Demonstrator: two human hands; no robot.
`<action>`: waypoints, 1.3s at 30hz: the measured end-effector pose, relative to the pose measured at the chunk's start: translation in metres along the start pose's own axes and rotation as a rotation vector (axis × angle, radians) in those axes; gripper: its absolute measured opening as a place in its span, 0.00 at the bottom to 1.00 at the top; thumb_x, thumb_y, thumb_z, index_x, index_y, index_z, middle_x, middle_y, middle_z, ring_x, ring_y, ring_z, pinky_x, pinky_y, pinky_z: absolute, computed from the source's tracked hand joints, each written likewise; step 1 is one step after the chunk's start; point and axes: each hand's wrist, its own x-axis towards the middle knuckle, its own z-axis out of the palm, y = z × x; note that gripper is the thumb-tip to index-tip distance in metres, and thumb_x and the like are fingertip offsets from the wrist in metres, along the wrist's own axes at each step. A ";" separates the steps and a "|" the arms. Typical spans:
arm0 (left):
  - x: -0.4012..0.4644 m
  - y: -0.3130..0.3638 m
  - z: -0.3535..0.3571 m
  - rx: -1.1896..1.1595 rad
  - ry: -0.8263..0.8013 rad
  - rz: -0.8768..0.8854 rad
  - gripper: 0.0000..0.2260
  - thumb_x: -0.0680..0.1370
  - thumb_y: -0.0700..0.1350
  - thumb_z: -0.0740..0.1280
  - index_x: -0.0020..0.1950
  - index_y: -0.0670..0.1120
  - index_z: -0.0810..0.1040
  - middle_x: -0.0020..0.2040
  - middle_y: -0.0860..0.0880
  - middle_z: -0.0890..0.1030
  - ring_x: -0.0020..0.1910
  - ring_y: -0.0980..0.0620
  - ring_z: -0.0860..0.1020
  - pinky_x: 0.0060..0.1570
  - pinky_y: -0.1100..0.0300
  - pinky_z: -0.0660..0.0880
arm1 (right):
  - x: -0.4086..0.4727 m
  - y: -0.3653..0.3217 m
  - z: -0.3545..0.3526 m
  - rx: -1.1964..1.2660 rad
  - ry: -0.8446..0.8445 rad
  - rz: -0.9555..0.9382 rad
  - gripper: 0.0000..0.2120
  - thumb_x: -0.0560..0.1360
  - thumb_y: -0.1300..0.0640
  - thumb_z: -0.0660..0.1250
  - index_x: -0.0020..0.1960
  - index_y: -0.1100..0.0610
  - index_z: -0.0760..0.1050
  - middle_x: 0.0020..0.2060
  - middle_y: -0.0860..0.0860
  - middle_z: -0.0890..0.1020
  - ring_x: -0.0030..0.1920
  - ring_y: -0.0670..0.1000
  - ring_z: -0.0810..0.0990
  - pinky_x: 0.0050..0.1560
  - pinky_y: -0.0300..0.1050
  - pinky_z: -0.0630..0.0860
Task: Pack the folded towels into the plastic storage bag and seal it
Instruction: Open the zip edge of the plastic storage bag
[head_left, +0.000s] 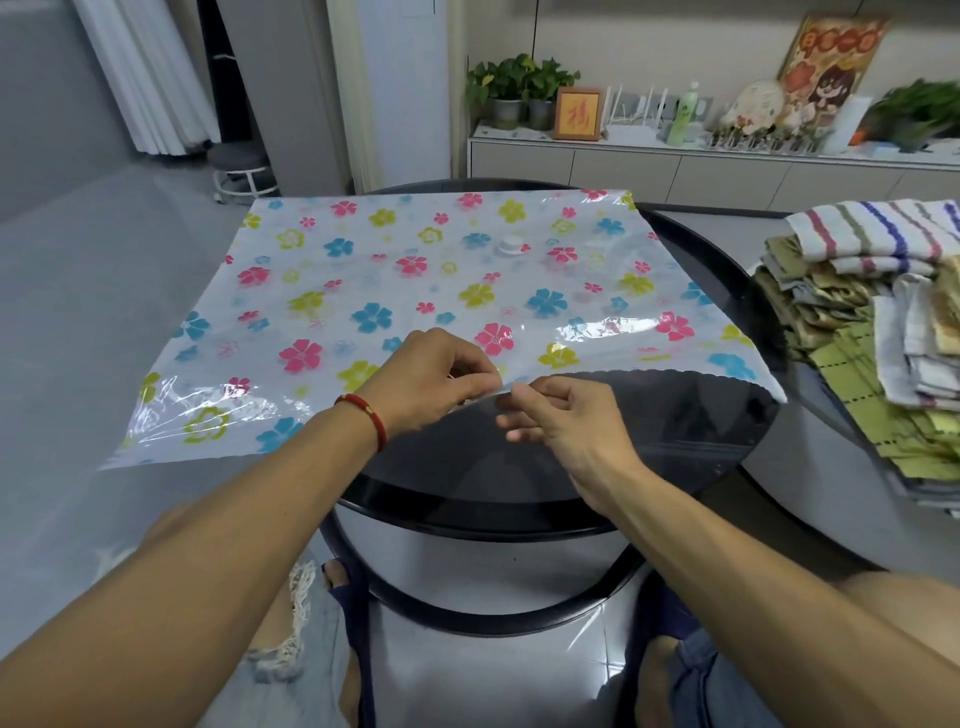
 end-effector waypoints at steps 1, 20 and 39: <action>0.000 0.000 0.000 0.008 0.001 0.005 0.06 0.77 0.49 0.72 0.47 0.49 0.87 0.40 0.57 0.85 0.39 0.62 0.81 0.41 0.70 0.73 | 0.001 0.000 -0.001 0.000 -0.003 -0.003 0.09 0.80 0.58 0.72 0.51 0.65 0.84 0.43 0.58 0.89 0.43 0.58 0.89 0.42 0.45 0.85; -0.001 0.006 0.005 -0.093 0.023 -0.080 0.05 0.75 0.49 0.71 0.46 0.54 0.88 0.39 0.60 0.86 0.41 0.62 0.82 0.40 0.72 0.77 | 0.010 -0.004 0.007 -0.087 0.093 0.112 0.09 0.78 0.60 0.69 0.42 0.62 0.81 0.32 0.55 0.87 0.30 0.52 0.85 0.26 0.40 0.76; 0.013 0.024 -0.005 0.535 0.076 0.064 0.07 0.75 0.38 0.61 0.38 0.39 0.75 0.34 0.38 0.77 0.37 0.37 0.76 0.41 0.43 0.72 | -0.006 -0.005 0.013 -0.620 0.096 0.090 0.13 0.72 0.55 0.66 0.34 0.64 0.80 0.25 0.53 0.83 0.27 0.58 0.83 0.23 0.43 0.74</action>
